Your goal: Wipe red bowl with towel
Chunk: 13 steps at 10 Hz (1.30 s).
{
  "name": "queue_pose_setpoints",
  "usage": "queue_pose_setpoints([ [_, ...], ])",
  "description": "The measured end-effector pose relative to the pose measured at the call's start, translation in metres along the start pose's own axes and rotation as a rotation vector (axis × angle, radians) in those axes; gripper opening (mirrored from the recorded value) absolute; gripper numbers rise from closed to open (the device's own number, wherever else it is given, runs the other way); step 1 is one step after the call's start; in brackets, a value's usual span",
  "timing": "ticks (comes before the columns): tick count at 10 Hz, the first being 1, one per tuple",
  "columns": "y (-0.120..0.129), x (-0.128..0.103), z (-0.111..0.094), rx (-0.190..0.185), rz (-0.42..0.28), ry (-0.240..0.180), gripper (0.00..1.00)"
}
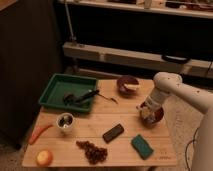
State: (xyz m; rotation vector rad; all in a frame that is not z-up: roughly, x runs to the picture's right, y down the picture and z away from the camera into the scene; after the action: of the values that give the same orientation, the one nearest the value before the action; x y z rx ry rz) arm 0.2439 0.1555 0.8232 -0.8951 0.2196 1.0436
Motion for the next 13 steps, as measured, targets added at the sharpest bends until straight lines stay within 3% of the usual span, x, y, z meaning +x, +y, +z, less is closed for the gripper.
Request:
queue_pose_setpoints([
  [6,-0.034,0.016,-0.02,0.048,0.061,0.005,0.0],
  [10,-0.055,0.008,-0.028,0.077,0.089,-0.002,0.0],
  [13,-0.053,-0.007,-0.024,0.078,0.08,-0.006,0.0],
])
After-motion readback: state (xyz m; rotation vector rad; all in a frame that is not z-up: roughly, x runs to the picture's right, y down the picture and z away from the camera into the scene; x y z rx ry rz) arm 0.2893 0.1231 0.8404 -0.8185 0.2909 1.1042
